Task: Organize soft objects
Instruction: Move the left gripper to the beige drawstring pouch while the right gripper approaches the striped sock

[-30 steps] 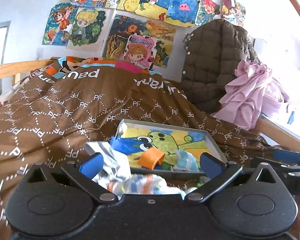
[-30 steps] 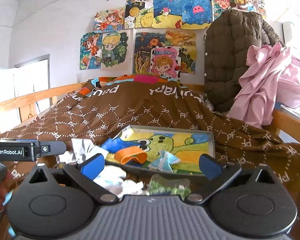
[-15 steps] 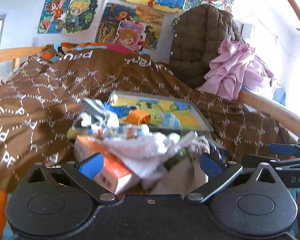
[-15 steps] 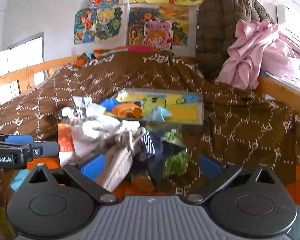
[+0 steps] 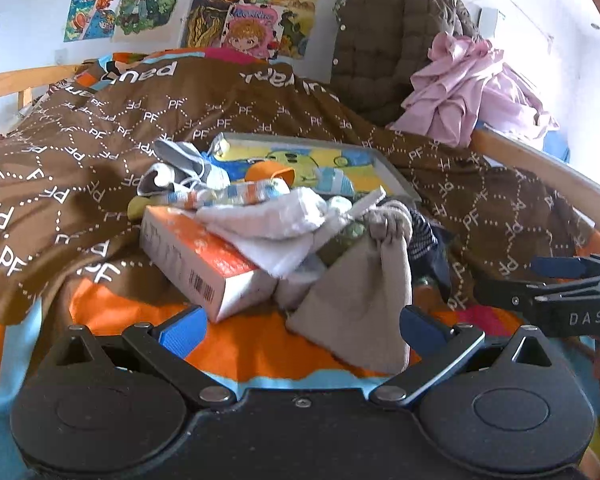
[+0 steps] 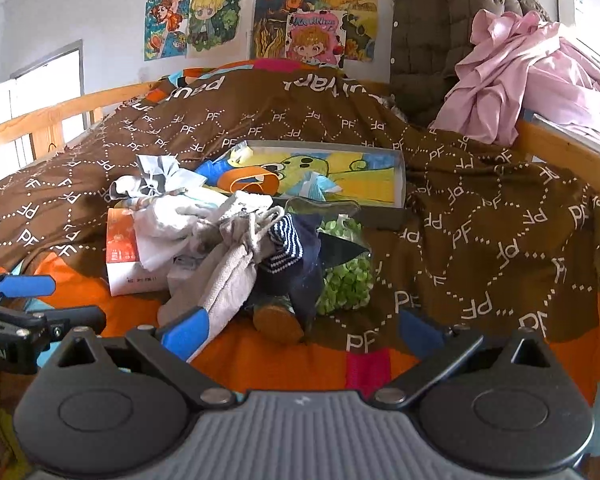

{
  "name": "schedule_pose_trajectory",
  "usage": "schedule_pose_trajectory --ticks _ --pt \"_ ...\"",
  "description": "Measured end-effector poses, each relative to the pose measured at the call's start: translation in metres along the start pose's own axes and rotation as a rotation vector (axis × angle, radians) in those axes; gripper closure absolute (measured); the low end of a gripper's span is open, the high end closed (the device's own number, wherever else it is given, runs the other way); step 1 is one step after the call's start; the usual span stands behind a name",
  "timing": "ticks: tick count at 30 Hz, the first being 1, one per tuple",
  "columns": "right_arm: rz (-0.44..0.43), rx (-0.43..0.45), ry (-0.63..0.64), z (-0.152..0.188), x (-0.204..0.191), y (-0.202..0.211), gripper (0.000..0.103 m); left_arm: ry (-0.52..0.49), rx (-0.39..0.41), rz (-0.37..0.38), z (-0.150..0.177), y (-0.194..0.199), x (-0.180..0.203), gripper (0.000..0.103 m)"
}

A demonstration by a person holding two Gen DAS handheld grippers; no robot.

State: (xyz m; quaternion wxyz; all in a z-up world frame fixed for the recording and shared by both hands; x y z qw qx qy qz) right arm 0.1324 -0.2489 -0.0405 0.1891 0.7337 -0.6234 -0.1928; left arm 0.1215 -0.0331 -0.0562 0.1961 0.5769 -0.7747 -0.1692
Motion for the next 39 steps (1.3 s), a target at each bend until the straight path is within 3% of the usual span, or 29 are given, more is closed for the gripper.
schedule_pose_trajectory --ticks 17,39 --pt "0.017 -0.025 -0.012 0.004 0.010 -0.006 0.000 -0.023 -0.055 0.004 0.011 -0.006 0.013 0.001" --pt "0.033 -0.016 -0.026 0.001 0.016 -0.005 0.000 -0.041 -0.071 0.004 0.014 -0.013 0.017 0.001"
Point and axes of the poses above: each gripper's, at about its wrist camera, not at the fingertips, and y roughly against the way its jaws point, x to its right, z to its underside, the point moved 7 cm from there along -y, roughly the way its jaws point, and after that the axes turned 5 degrees about -y, right-handed, at the moved point
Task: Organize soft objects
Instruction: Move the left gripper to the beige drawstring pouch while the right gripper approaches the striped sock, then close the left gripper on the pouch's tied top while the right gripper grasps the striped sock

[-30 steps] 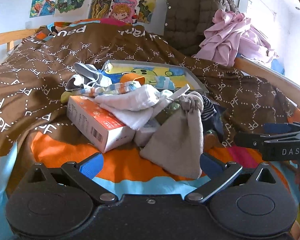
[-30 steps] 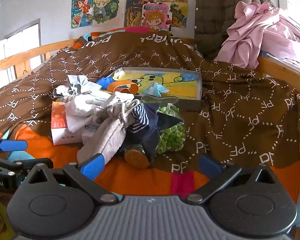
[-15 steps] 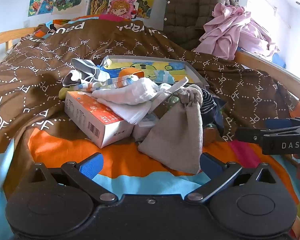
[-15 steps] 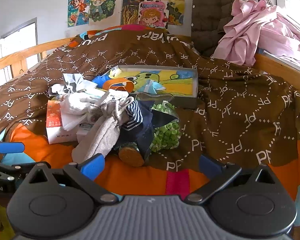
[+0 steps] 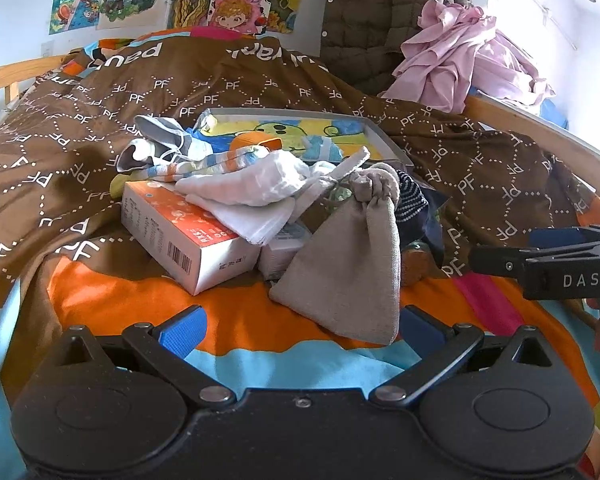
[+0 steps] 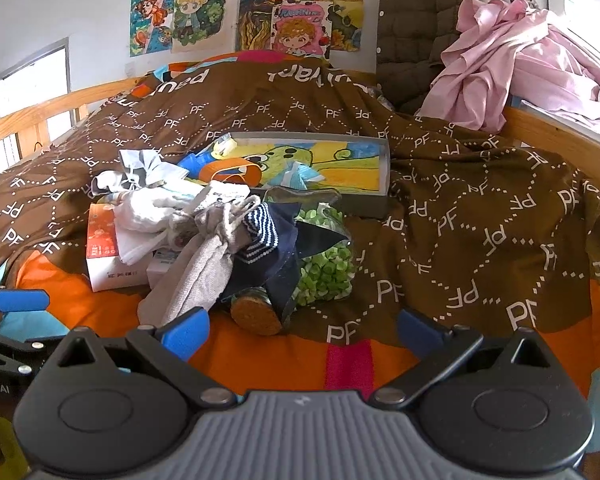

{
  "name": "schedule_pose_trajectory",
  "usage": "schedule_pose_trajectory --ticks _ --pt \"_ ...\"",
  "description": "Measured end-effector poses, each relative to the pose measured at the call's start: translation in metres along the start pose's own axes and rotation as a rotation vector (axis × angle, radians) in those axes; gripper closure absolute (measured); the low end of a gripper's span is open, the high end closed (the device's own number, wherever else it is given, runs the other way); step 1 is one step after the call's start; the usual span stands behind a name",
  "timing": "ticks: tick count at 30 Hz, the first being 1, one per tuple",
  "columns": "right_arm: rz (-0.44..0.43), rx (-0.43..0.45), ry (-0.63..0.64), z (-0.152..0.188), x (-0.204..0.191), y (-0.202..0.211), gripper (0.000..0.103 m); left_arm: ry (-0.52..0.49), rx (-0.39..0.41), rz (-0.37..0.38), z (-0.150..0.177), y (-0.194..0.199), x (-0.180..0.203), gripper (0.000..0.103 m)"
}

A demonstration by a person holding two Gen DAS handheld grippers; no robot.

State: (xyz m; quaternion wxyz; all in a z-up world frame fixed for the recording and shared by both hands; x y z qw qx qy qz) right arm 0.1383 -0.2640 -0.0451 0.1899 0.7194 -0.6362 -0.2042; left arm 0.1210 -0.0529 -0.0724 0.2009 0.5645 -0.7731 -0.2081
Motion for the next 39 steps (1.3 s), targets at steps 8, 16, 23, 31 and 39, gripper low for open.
schedule_pose_trajectory --ticks 8,16,23,31,39 --pt "0.007 0.016 -0.022 -0.002 0.004 0.000 0.000 -0.006 -0.001 -0.003 -0.002 -0.003 0.001 0.001" --pt "0.025 0.083 -0.060 -0.010 0.014 -0.005 0.000 -0.035 0.009 0.034 -0.014 -0.013 0.009 0.001" --pt "-0.006 0.142 -0.077 -0.021 0.017 -0.021 0.001 -0.128 0.007 0.093 -0.024 -0.036 0.023 0.001" --pt "-0.064 0.155 -0.008 -0.026 0.008 -0.050 0.008 -0.197 -0.009 0.141 -0.035 -0.057 0.037 0.007" --pt "-0.125 0.151 0.009 -0.028 0.003 -0.062 0.016 -0.191 -0.039 0.145 -0.037 -0.068 0.034 0.018"
Point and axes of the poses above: each gripper's, at about its wrist camera, not at the fingertips, and y roughly against the way its jaws point, x to its right, z to its underside, the point moved 7 cm from there along -y, roughly the way its jaws point, and after that the axes turned 5 degrees about -y, right-handed, at the moved point
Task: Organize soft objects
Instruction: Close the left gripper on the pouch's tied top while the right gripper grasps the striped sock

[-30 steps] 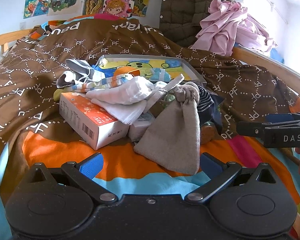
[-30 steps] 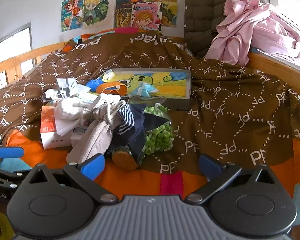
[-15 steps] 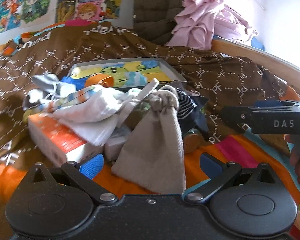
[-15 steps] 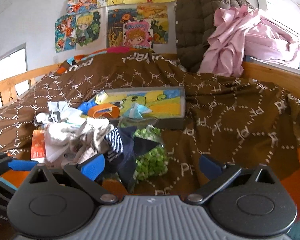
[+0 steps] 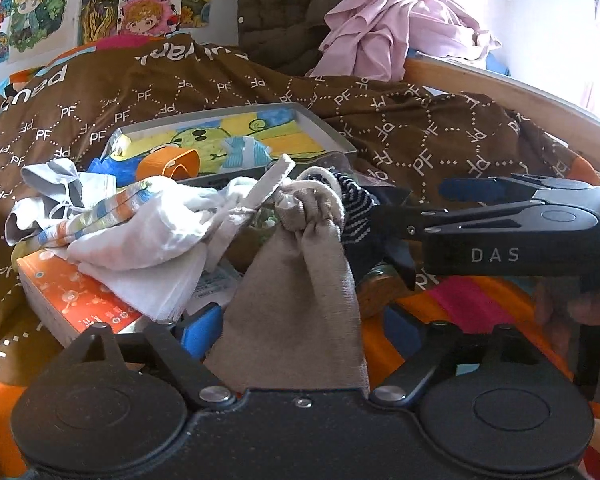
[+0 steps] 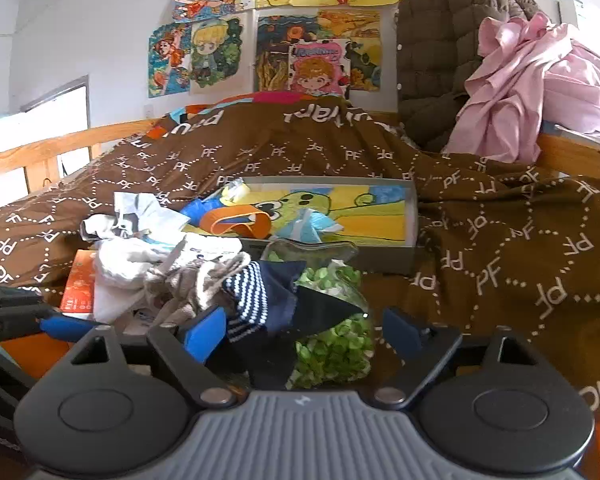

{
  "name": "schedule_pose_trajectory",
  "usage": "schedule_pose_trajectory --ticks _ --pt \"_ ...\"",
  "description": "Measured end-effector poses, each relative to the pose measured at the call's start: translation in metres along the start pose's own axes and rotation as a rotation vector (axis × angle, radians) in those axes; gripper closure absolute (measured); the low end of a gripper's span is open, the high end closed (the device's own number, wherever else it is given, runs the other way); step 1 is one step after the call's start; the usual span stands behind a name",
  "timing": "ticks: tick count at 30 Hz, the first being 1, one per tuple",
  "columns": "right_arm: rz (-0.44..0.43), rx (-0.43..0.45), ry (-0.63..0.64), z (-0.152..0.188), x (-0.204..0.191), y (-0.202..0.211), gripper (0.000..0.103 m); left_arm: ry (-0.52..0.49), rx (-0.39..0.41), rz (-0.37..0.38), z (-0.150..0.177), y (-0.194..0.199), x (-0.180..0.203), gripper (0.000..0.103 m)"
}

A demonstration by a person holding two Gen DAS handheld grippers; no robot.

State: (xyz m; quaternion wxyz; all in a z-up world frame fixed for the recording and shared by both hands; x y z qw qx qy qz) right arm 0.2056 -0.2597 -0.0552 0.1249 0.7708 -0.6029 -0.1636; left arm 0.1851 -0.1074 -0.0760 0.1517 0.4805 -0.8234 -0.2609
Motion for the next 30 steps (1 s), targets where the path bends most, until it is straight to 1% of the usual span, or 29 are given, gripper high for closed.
schedule_pose_trajectory --ticks 2,4,5,6,7,8,10,11,13,16,18,22,24,26,28,29,30 --pt "-0.013 -0.001 0.009 0.001 -0.003 0.000 0.018 0.005 -0.007 0.007 0.000 -0.001 0.000 0.023" --pt "-0.024 -0.001 0.024 0.001 -0.006 -0.001 0.023 0.004 -0.018 0.019 0.000 -0.003 0.000 0.036" --pt "-0.028 -0.003 0.031 0.001 -0.008 -0.001 0.024 0.002 -0.024 0.025 0.000 -0.004 0.001 0.041" --pt "-0.030 -0.003 0.037 0.001 -0.009 -0.002 0.026 0.002 -0.033 0.031 0.000 -0.005 0.002 0.049" --pt "-0.032 -0.003 0.040 0.002 -0.010 -0.002 0.028 0.005 -0.041 0.040 0.000 -0.007 0.003 0.054" --pt "-0.032 -0.004 0.040 0.002 -0.010 -0.003 0.029 0.009 -0.047 0.051 0.000 -0.007 0.004 0.056" --pt "-0.031 -0.006 0.034 0.003 -0.010 -0.004 0.032 0.016 -0.052 0.063 0.000 -0.008 0.006 0.063" --pt "-0.029 -0.007 0.030 0.003 -0.009 -0.004 0.032 0.018 -0.055 0.065 0.000 -0.008 0.006 0.064" --pt "-0.023 -0.007 0.026 0.004 -0.007 -0.004 0.037 0.019 -0.059 0.059 0.001 -0.009 0.006 0.073" --pt "-0.018 -0.008 0.017 0.004 -0.005 -0.005 0.043 0.029 -0.065 0.052 0.003 -0.009 0.006 0.081" --pt "-0.018 -0.013 0.012 0.005 -0.004 -0.006 0.045 0.043 -0.069 0.049 0.004 -0.009 0.004 0.082" --pt "-0.015 -0.012 0.020 0.006 -0.006 -0.007 0.048 0.066 -0.086 0.041 0.005 -0.012 0.000 0.081" --pt "-0.013 -0.010 0.029 0.006 -0.007 -0.007 0.051 0.086 -0.098 0.044 0.005 -0.014 -0.002 0.074" --pt "-0.017 -0.006 0.031 0.006 -0.009 -0.006 0.054 0.112 -0.111 0.043 0.005 -0.016 -0.004 0.072" --pt "-0.021 -0.005 0.031 0.006 -0.009 -0.005 0.064 0.130 -0.120 0.052 0.005 -0.018 -0.006 0.072" --pt "-0.024 -0.005 0.032 0.006 -0.010 -0.005 0.066 0.134 -0.120 0.054 0.005 -0.017 -0.006 0.073" --pt "-0.027 -0.006 0.034 0.006 -0.010 -0.005 0.070 0.136 -0.118 0.059 0.005 -0.017 -0.005 0.078"
Point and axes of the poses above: each gripper's, at about its wrist camera, not at the fingertips, and y roughly against the way its jaws point, x to its right, z to its underside, the point moved 7 cm from there along -y, roughly the way its jaws point, and after that the axes turned 5 degrees about -y, right-handed, at the moved point
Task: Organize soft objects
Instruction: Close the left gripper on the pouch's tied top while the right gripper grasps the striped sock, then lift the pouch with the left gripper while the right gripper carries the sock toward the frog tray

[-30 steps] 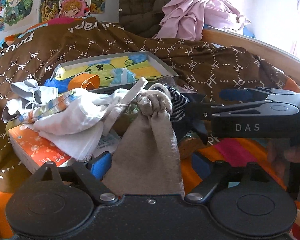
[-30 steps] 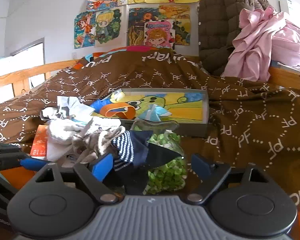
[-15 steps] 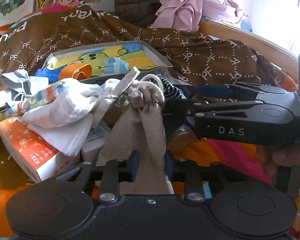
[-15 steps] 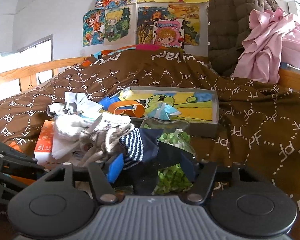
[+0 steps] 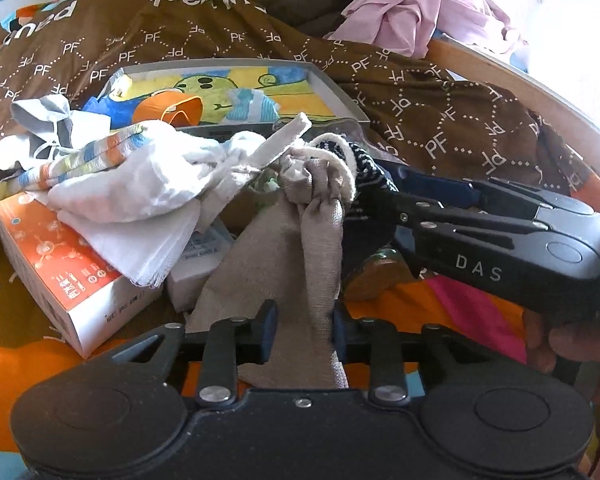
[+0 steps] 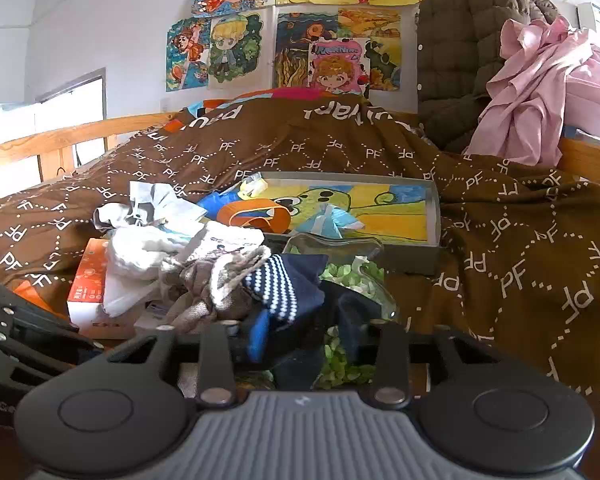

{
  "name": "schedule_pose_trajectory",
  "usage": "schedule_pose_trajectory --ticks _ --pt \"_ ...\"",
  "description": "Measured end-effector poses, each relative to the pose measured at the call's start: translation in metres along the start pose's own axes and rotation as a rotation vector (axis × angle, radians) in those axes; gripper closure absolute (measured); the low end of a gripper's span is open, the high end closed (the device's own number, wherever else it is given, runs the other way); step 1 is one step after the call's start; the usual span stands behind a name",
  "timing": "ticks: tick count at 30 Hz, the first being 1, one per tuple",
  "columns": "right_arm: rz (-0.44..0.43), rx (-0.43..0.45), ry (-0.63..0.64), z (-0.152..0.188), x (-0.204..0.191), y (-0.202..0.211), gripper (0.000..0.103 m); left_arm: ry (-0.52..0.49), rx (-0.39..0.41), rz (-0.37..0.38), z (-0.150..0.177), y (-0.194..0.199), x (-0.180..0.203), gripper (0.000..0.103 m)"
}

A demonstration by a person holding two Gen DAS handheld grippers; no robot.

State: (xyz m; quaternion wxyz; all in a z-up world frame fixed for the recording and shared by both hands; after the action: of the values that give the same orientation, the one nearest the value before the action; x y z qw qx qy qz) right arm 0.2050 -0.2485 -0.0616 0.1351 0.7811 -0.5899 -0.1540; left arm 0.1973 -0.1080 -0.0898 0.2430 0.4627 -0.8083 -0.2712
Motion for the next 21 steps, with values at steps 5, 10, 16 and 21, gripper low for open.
schedule_pose_trajectory --ticks 5,10,16,21 --pt "-0.003 0.004 0.014 0.000 -0.004 0.003 0.085 -0.017 0.009 0.016 -0.001 0.002 0.007 0.093" --pt "0.038 0.008 0.023 -0.002 0.000 0.005 0.095 -0.007 0.023 0.004 0.001 0.008 0.006 0.095" --pt "0.083 0.057 0.038 -0.011 0.003 0.018 0.098 -0.018 0.097 -0.007 0.003 0.030 0.009 0.098" --pt "0.103 0.101 0.058 -0.018 0.002 0.030 0.098 -0.019 0.120 -0.020 0.013 0.047 0.011 0.098"
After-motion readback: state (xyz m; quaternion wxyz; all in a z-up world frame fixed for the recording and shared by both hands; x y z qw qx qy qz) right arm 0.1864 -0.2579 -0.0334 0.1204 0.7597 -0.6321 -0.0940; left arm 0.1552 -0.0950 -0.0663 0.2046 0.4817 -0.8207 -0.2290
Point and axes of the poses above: each gripper's, at about its wrist camera, not at the fingertips, and y roughly against the way its jaws point, x to its right, z to its underside, the point moved 7 cm from there along -y, roughly the way its jaws point, and after that the axes turned 5 degrees about -y, right-handed, at the moved point
